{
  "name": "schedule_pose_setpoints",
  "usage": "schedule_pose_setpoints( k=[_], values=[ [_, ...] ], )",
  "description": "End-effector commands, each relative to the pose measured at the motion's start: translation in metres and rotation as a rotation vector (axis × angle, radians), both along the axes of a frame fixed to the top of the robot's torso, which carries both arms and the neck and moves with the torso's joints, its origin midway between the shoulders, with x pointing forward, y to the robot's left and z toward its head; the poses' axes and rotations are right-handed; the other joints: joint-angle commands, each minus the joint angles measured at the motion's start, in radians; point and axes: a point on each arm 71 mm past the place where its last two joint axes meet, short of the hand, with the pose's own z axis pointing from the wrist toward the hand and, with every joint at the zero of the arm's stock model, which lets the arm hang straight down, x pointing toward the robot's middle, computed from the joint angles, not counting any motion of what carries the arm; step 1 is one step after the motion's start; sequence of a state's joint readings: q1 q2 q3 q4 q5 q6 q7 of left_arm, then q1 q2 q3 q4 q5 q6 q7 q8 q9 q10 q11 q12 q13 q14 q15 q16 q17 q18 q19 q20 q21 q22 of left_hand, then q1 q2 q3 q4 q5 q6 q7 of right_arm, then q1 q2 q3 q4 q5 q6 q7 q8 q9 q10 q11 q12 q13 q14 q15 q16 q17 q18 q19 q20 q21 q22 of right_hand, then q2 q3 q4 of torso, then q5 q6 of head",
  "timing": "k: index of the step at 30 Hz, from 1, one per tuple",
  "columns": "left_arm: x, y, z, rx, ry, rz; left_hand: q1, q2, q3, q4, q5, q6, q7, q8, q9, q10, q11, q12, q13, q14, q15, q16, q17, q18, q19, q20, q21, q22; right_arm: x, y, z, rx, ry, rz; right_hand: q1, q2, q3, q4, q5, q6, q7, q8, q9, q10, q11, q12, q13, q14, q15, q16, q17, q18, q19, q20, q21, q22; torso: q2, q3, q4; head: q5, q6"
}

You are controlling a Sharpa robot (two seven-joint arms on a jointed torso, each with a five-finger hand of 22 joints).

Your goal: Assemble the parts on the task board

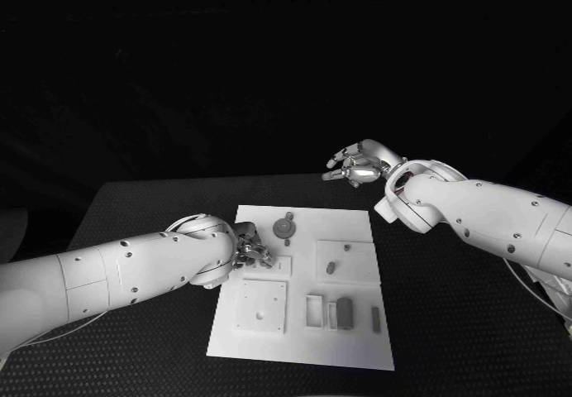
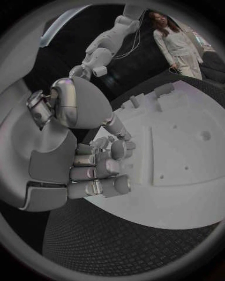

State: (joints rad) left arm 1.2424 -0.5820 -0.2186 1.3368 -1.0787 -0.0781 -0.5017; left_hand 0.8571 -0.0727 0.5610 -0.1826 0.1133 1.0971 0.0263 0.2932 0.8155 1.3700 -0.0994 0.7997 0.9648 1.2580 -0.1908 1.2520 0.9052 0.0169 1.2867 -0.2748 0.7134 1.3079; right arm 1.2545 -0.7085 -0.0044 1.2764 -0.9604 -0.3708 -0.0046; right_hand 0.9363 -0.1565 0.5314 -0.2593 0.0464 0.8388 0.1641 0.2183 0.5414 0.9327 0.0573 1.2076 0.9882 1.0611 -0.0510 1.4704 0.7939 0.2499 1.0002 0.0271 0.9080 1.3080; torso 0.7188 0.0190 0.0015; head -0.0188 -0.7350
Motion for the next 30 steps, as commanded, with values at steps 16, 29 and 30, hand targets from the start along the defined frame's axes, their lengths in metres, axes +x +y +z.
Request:
schedule_pose_setpoints(
  k=[16, 29, 30],
  values=[
    [-0.0015, -0.0032, -0.0002, -0.003, 0.003, -0.021, -0.043, -0.007, -0.014, 0.007, 0.053, 0.088, -0.016, -0.013, 0.004, -0.01, -0.001, 0.01, -0.006, -0.026, -0.013, 0.022, -0.027, 0.043, 0.001, -0.002, 0.0, 0.019, -0.0002, -0.0001, -0.0003, -0.002, 0.007, 0.013, -0.01, 0.005, -0.006, 0.004, 0.003, -0.001, 0.005, -0.002, 0.0, -0.008, 0.0, 0.005, -0.002, -0.006, 0.001, 0.005, -0.002, 0.012, 0.0, 0.006, -0.006, 0.008, -0.001, -0.0002, -0.0002, -0.001, -0.002],
    [-0.0017, -0.0023, -0.0003, 0.012, -0.007, -0.022, -0.065, -0.024, -0.011, 0.02, 0.051, 0.095, -0.018, -0.015, 0.007, -0.007, -0.004, 0.015, -0.008, -0.026, -0.015, 0.034, -0.038, 0.044, 0.006, -0.003, 0.003, 0.019, -0.0001, -0.0008, -0.0007, -0.004, 0.01, 0.013, -0.012, 0.005, -0.006, 0.005, 0.003, -0.002, 0.006, -0.002, -0.001, -0.008, 0.001, 0.006, -0.002, -0.006, 0.001, 0.006, -0.002, 0.012, 0.001, 0.006, -0.006, 0.008, 0.0, -0.0003, -0.0004, 0.0, -0.004],
    [-0.0018, -0.0022, -0.0005, 0.012, -0.006, -0.022, -0.067, -0.025, -0.01, 0.023, 0.051, 0.096, -0.018, -0.016, 0.008, -0.006, -0.004, 0.015, -0.008, -0.026, -0.016, 0.035, -0.039, 0.044, 0.006, -0.003, 0.003, 0.019, -0.0001, -0.0009, -0.0007, -0.004, 0.011, 0.013, -0.012, 0.005, -0.006, 0.005, 0.003, -0.002, 0.006, -0.002, -0.001, -0.008, 0.001, 0.006, -0.002, -0.006, 0.002, 0.006, -0.002, 0.012, 0.001, 0.006, -0.006, 0.008, 0.0, -0.0005, -0.0003, -0.001, -0.003]
  ],
)
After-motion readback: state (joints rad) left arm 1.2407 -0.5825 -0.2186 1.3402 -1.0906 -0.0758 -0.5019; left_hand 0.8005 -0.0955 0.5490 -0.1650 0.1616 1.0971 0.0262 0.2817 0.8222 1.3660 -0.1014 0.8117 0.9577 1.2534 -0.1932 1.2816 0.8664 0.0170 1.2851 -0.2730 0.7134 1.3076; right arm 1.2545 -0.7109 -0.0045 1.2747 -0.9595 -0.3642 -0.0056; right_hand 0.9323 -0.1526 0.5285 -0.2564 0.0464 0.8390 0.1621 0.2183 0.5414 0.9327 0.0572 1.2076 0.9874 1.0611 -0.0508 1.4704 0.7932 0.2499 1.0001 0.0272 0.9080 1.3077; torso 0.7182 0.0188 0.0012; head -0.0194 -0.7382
